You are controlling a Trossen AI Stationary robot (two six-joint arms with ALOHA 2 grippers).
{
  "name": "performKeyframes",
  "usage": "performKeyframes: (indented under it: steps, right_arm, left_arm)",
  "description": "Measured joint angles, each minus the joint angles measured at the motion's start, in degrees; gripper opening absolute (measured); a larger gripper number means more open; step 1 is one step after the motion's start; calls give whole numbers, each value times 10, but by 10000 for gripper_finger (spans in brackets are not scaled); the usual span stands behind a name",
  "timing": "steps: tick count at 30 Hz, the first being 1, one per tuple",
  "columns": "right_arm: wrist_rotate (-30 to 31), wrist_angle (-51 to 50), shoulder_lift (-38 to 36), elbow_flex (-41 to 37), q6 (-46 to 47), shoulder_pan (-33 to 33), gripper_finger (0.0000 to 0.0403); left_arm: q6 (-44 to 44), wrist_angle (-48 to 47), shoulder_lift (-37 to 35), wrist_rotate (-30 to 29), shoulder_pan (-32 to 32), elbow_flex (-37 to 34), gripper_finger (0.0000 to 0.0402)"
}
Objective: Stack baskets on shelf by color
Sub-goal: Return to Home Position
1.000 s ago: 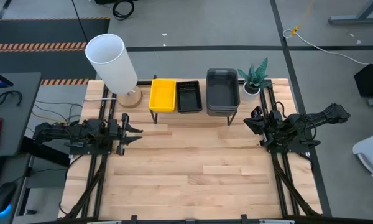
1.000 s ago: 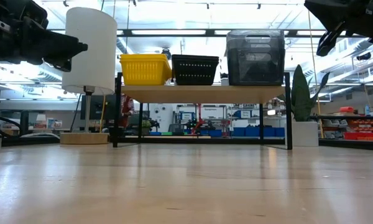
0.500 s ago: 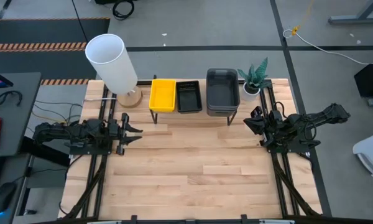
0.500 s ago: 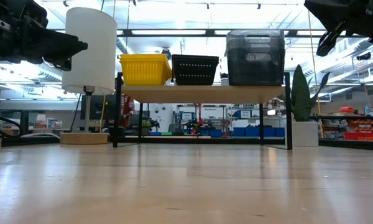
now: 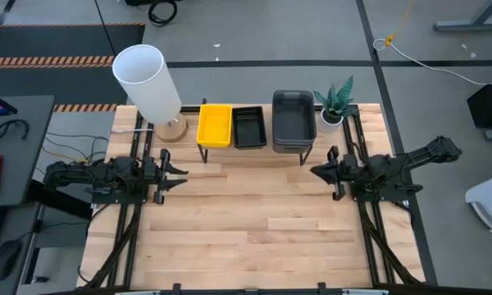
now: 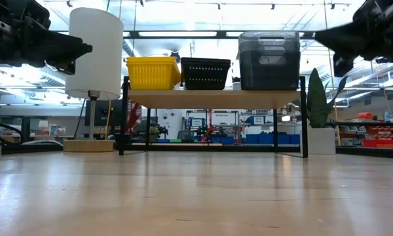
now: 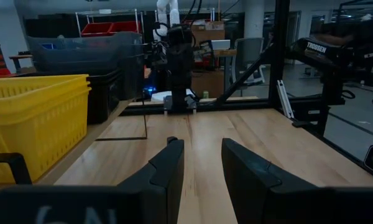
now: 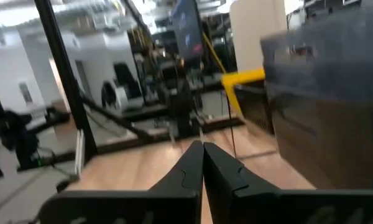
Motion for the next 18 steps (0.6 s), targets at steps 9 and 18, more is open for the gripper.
performKeyframes:
  steps: [9, 18]
  right_arm:
    - [-2, -89, 0, 0, 23, 1, 16]
    - [-62, -205, -84, 0, 58, -43, 16]
  left_arm:
    - [0, 0, 0, 0, 0, 0, 114]
    - [0, 0, 0, 0, 0, 0, 114]
